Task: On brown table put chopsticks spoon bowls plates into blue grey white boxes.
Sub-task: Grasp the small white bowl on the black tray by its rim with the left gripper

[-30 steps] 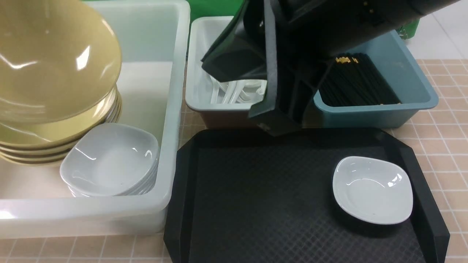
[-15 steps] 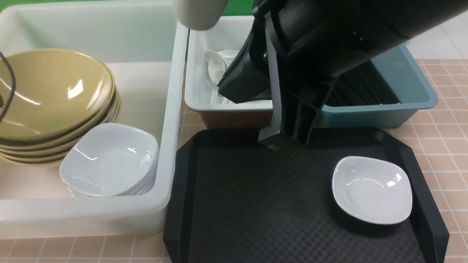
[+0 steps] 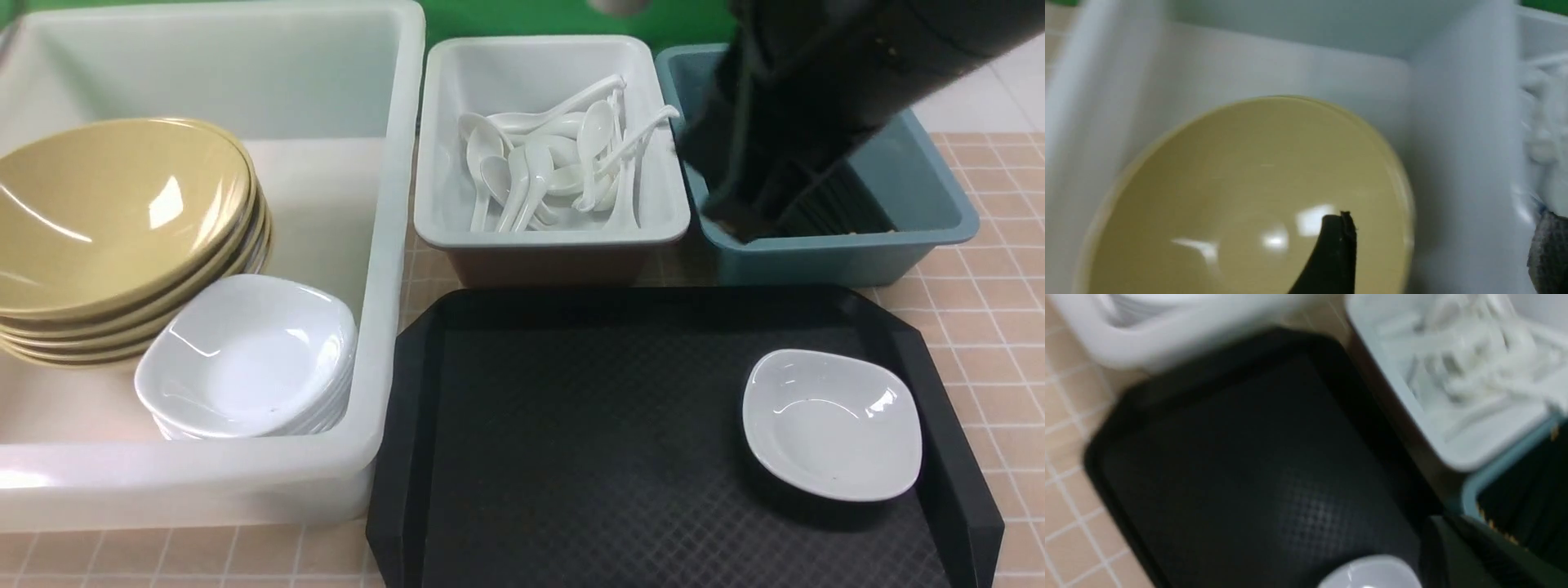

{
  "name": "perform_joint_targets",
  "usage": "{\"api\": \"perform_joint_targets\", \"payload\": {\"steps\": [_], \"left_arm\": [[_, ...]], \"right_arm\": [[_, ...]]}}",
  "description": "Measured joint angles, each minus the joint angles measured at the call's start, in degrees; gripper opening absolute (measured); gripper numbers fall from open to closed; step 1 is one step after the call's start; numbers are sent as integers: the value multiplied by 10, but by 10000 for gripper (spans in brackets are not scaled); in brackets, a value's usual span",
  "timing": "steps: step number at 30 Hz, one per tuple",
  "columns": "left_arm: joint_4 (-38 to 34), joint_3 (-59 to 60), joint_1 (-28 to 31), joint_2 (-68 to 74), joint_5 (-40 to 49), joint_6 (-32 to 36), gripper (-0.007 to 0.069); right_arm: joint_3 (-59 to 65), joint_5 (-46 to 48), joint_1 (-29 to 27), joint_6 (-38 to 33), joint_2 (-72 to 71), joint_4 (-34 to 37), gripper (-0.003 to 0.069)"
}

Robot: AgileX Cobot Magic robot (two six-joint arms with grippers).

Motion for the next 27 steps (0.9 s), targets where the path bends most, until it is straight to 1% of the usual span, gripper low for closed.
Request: {"api": "perform_joint_targets", "payload": {"steps": [1,2,3,4,5,6,8,11,13,15,16,17,19,22,27], "left_arm": [[0,0,-10,0,1,0,539],[1,0,-60,3,8,0,528],[9,2,-144,14,17,0,524],[11,2,-154,16,16,0,524],[26,4,-234,34,19,-2,524],[37,5,-290,49,18,-3,524],[52,6,-372,84,7,-7,524],[58,6,-457,136,-30,-8,524],[60,6,-503,178,-63,-13,524],[61,6,-547,222,-107,-20,524],[61,6,-551,226,-110,-20,524],[61,1,-574,258,-136,-23,524],[61,-18,-595,298,-166,-34,524],[59,-52,-607,352,-189,-52,522],[46,-114,-611,428,-199,-68,510]], "right_arm": [[9,-1,-4,2,-5,-1,38],[29,-5,-23,10,-15,-1,38],[79,-17,-52,29,-42,-3,38],[84,-20,-58,33,-50,-3,38],[122,-27,-80,43,-82,-4,38],[153,-31,-96,54,-112,-5,38],[204,-34,-118,66,-164,-5,38],[250,-33,-134,69,-226,-5,38],[279,-26,-141,70,-262,-5,38],[311,-13,-144,77,-296,-5,38],[314,-12,-145,79,-301,-5,38],[330,-8,-145,81,-319,-5,38],[345,-2,-145,82,-336,-5,38],[356,15,-145,83,-351,-5,38],[366,28,-145,84,-358,-5,38]]}}
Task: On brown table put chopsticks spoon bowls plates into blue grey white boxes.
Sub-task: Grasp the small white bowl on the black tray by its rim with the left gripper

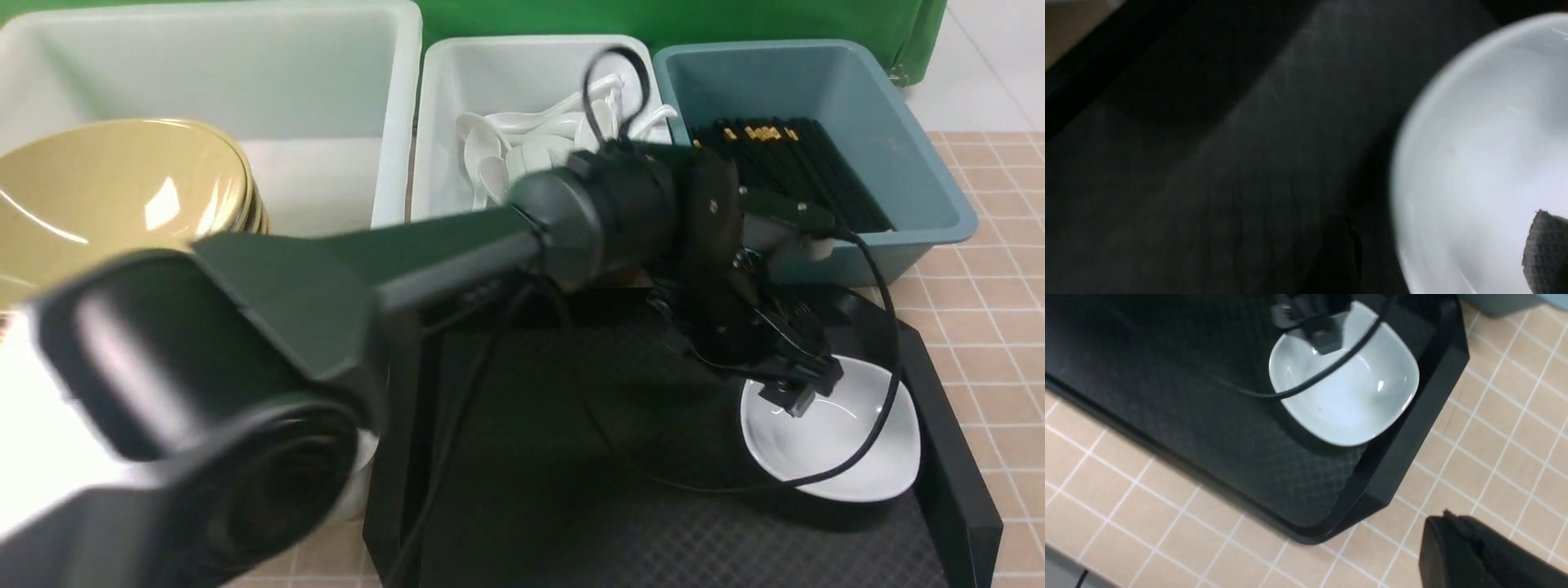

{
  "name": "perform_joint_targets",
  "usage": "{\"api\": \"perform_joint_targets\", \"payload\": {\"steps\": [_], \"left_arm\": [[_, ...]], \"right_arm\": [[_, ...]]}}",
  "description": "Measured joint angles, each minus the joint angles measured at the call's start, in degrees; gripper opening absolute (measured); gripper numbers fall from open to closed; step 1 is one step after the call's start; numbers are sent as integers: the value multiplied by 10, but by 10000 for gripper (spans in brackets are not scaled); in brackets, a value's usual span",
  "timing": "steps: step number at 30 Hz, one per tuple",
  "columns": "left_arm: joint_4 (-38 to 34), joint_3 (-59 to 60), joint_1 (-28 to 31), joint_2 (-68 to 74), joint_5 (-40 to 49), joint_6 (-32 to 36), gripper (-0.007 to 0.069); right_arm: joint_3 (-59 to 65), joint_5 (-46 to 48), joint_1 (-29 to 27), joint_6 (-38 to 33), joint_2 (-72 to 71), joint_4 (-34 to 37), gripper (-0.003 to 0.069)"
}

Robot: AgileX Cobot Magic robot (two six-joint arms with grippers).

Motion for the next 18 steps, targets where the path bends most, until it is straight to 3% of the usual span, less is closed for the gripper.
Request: {"api": "perform_joint_targets", "payload": {"steps": [3,5,8,9,10,11,14,18], "left_arm": [[-8,-43,0,37,0,-7,486],[-8,-67,-1,51,7,-11,414],[-2,-87,-1,63,30,-11,223],[0,-88,-1,63,32,-11,190],[5,-97,-1,64,50,-11,104],[2,-106,0,62,68,-11,70],[20,-131,0,50,108,-11,34],[121,-164,5,-14,201,-6,6]], "right_arm": [[3,2,0,0,-3,1,38],[3,2,-1,0,-6,0,38],[3,2,-1,0,-9,0,38],[3,3,-1,0,-9,0,38],[3,3,-1,0,-10,0,38],[3,3,-1,-3,-10,0,38],[3,-3,-1,-12,-10,6,38],[-44,-19,-1,-76,17,87,38]]}}
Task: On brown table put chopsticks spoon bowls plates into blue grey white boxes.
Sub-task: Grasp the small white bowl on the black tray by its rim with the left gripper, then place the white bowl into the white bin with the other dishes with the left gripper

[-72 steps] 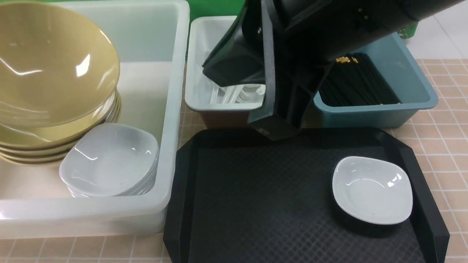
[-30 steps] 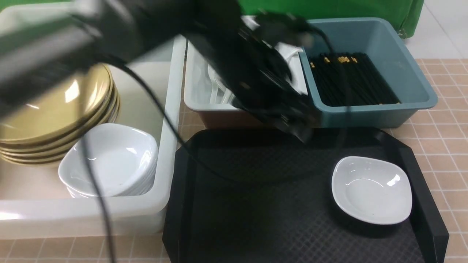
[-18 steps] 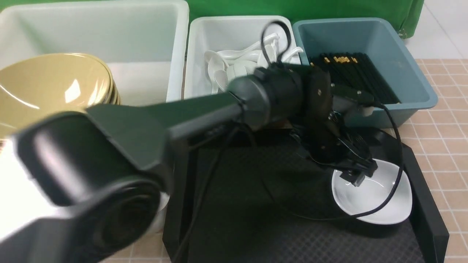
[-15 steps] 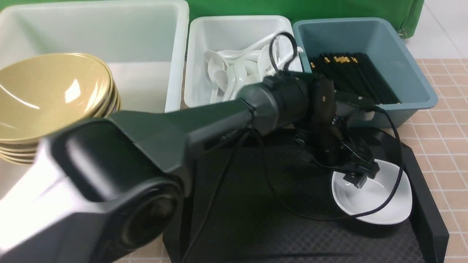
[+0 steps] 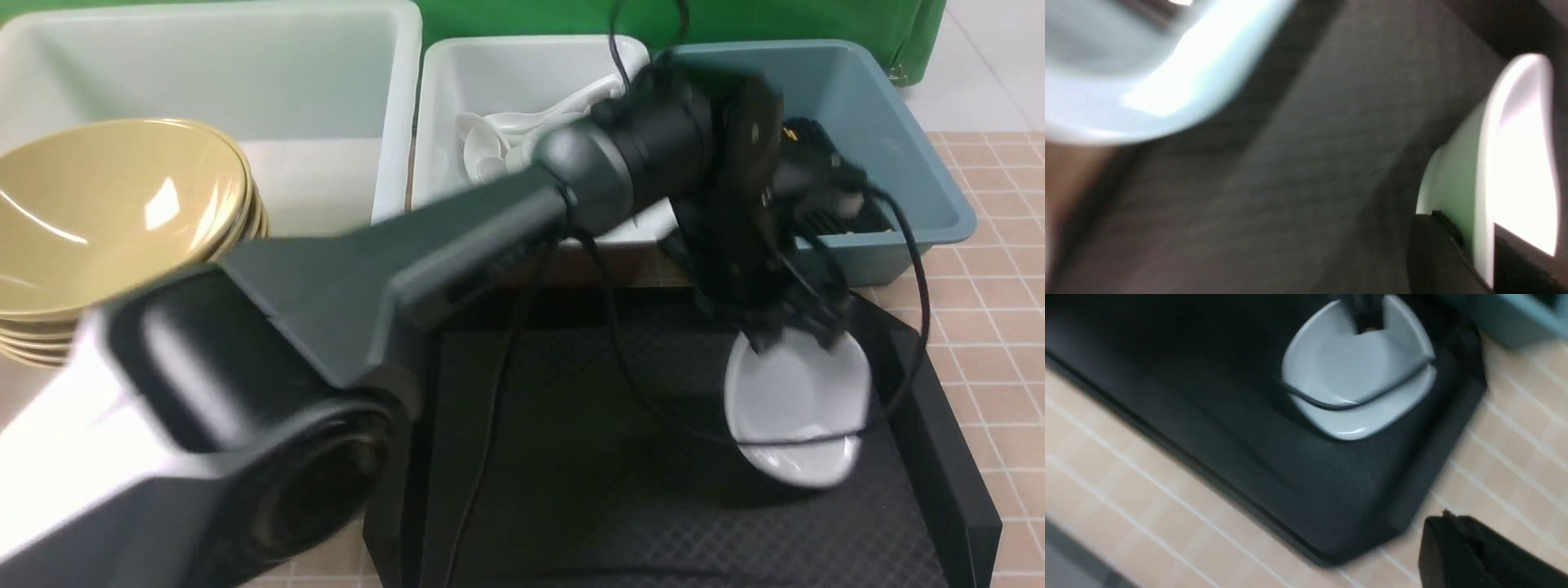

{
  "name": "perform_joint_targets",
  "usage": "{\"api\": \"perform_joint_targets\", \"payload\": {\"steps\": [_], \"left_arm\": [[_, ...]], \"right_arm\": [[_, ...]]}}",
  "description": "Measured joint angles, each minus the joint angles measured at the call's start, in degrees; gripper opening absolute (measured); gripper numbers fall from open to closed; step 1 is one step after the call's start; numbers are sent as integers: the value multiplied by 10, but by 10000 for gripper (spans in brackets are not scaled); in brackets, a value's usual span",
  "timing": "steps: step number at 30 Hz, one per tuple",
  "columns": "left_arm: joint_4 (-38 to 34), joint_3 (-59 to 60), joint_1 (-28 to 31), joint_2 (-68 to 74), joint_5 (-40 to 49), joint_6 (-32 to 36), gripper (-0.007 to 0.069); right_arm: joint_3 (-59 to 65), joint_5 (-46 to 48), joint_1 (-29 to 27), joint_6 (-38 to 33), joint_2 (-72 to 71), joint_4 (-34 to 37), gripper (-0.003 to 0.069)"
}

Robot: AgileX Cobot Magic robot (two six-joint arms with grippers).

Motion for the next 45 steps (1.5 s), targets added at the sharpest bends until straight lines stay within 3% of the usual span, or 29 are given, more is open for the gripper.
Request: {"api": "perform_joint_targets", "payload": {"steps": [4,8,12,16,21,25,29,33,36,37,41,45], "left_arm": [[46,7,18,-86,33,-1,6],[44,101,85,-237,35,-7,6],[33,245,175,-366,36,-7,6],[4,399,315,-488,0,-13,6],[-63,514,462,-553,-22,90,6],[-98,550,508,-537,-30,194,6],[-106,553,512,-513,-43,220,17],[-99,553,501,-489,-54,240,95],[-69,553,488,-468,-54,247,246],[-67,553,487,-468,-54,247,256],[-41,528,482,-470,-29,217,458],[-24,487,482,-483,-2,179,534]], "right_arm": [[-48,-19,6,-63,47,79,38],[-127,-46,69,-107,132,136,38],[-176,-67,142,-109,187,142,39],[-217,-93,210,-110,238,134,41],[-232,-105,232,-110,287,127,43],[-233,-105,233,-110,307,121,43],[-233,-105,234,-110,310,120,44],[-233,-104,234,-110,310,119,46],[-233,-103,234,-110,310,117,46],[-233,-103,234,-110,310,116,47],[-233,-104,234,-110,310,99,47],[-233,-107,234,-110,310,88,47]]}}
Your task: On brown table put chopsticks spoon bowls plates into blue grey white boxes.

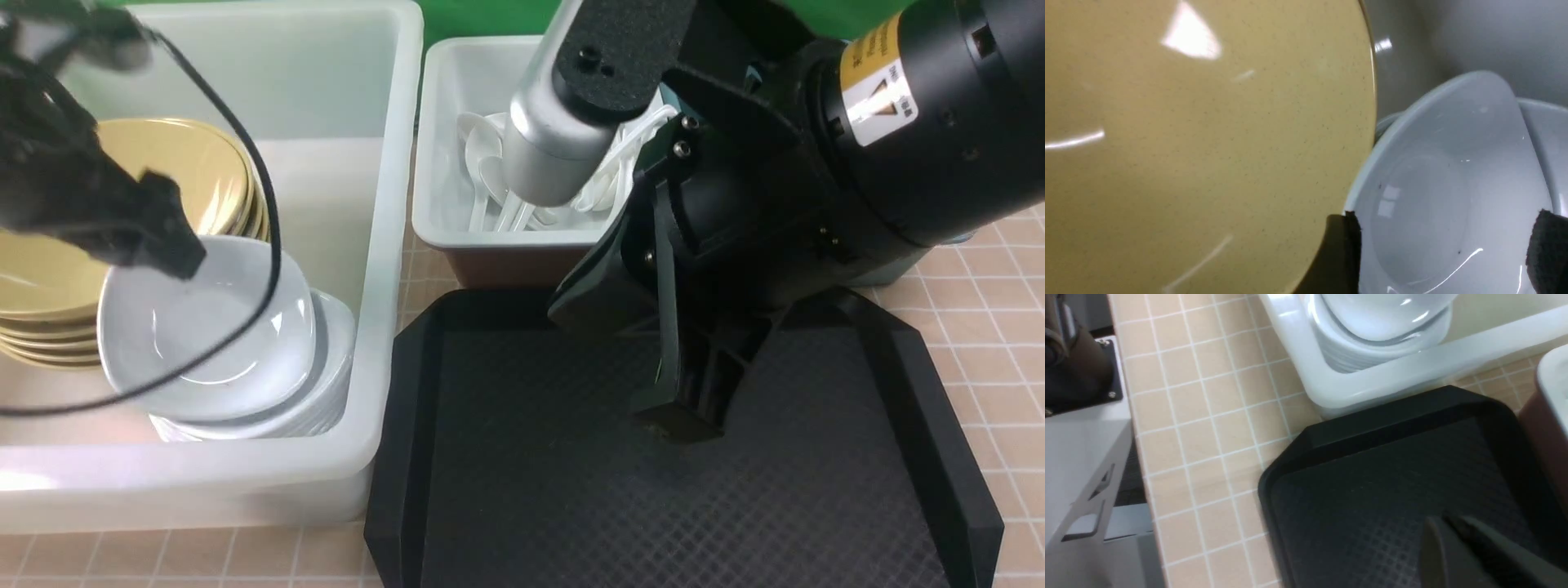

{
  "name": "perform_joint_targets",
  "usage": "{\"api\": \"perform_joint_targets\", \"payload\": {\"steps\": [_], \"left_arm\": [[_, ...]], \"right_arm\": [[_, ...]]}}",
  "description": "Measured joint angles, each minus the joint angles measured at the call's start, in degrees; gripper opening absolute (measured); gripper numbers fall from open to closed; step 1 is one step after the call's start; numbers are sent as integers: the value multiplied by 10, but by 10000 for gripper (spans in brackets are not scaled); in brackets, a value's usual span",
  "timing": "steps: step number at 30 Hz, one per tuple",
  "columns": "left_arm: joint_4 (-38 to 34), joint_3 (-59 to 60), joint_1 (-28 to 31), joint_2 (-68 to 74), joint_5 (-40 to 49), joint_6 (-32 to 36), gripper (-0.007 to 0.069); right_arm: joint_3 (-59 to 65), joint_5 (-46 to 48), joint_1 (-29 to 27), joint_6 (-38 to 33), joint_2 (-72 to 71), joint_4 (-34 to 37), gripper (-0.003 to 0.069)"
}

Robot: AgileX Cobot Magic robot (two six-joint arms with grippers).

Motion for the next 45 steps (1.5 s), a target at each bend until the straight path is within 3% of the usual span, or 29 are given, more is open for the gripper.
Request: {"api": "perform_joint_targets", "payload": {"steps": [5,7,10,11,12,17,25,31,45], "left_arm": [[8,-43,-2,-55,35,-86,514],[19,-29,-3,-89,38,-104,451],[47,50,-3,-168,20,-124,286],[48,56,-3,-174,20,-124,274],[54,103,-3,-213,-8,-125,197],[58,269,-3,-359,-111,-123,13],[58,475,-3,-591,-228,-122,1],[58,525,-3,-700,-274,-122,1],[58,535,-3,-748,-275,-120,1]], "right_arm": [[0,-11,0,23,0,-35,47],[0,-11,0,37,-1,-50,47],[15,-19,0,57,-21,-58,47],[17,-22,0,60,-26,-58,47],[37,-36,0,65,-43,-59,47],[137,-116,0,74,-153,-60,47],[307,-262,0,77,-315,-49,47],[370,-366,0,77,-369,-48,48],[374,-381,0,77,-370,-48,48]]}}
